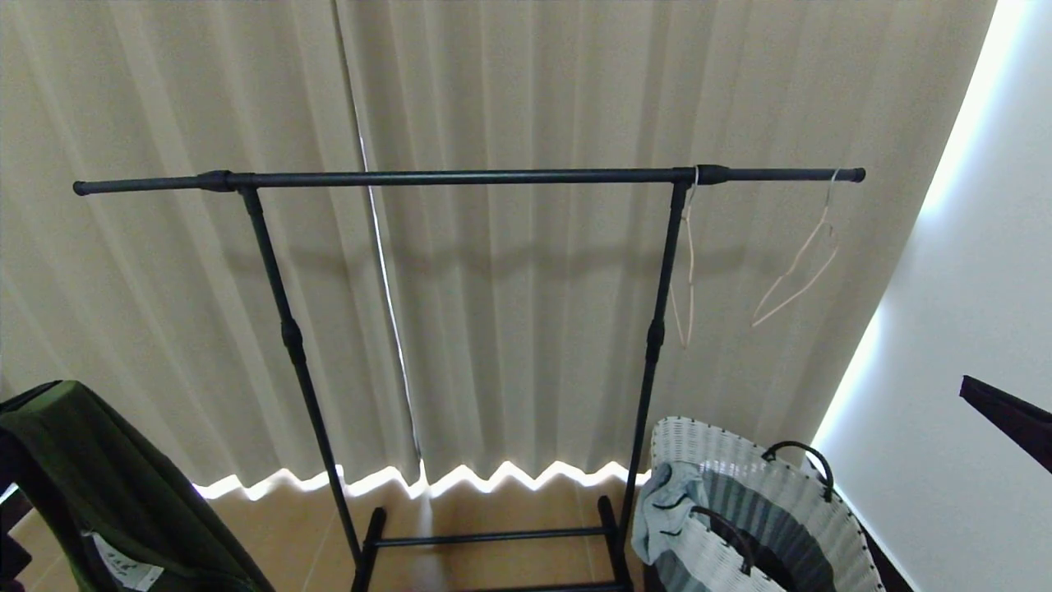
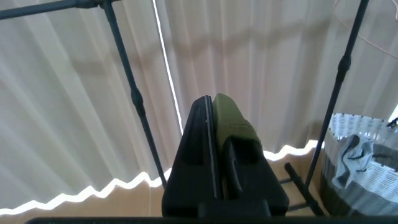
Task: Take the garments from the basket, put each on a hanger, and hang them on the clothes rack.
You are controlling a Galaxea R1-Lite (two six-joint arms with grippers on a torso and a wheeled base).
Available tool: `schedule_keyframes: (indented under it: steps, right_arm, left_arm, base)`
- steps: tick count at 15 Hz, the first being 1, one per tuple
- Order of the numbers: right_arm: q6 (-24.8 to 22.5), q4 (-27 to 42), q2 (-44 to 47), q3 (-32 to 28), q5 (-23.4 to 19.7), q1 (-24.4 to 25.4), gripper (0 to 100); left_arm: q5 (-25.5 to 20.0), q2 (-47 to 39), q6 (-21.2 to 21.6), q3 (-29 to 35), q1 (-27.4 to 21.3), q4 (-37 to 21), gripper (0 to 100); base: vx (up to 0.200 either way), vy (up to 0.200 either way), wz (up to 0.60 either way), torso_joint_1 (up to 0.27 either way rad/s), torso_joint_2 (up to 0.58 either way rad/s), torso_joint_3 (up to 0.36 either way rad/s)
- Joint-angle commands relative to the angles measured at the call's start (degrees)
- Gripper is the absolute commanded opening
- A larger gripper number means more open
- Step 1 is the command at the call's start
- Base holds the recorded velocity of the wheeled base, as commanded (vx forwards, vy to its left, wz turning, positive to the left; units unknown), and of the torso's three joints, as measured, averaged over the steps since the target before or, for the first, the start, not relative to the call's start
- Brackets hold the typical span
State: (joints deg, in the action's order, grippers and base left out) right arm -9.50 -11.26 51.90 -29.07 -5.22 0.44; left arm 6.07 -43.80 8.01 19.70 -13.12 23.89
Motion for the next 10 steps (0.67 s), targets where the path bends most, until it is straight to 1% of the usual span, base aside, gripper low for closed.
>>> schedule_keyframes:
  steps: [1, 4, 6, 10]
  right_arm:
    - [0.0, 0.01, 0.4, 0.25, -0.06, 0.0, 100]
    - [0.0, 0.1, 0.58, 0.33, -0.06, 0.0, 100]
    - [0.0, 0.1, 0.58, 0.33, -0.06, 0.0, 100]
    - [0.0, 0.19, 0.58, 0.51, -0.06, 0.0, 100]
  left_arm:
    - [-0.01, -1.37, 0.25, -0.45, -0.07, 0.01, 0]
    - [-0.01, -1.9, 2.1, -0.72, 0.02, 0.01, 0]
    - [-0.01, -1.9, 2.27, -1.16, -0.07, 0.01, 0]
    - [-0.01, -1.73, 2.27, -1.51, -0.07, 0.1, 0]
  base:
    - [0.0, 0.0, 0.0, 0.046, -0.09, -0.046]
    - [0.0, 0.0, 0.0, 0.009, -0.02, -0.007]
    - [0.0, 0.0, 0.0, 0.0, 0.0, 0.0]
    - [0.0, -0.2, 0.0, 0.004, 0.0, 0.004]
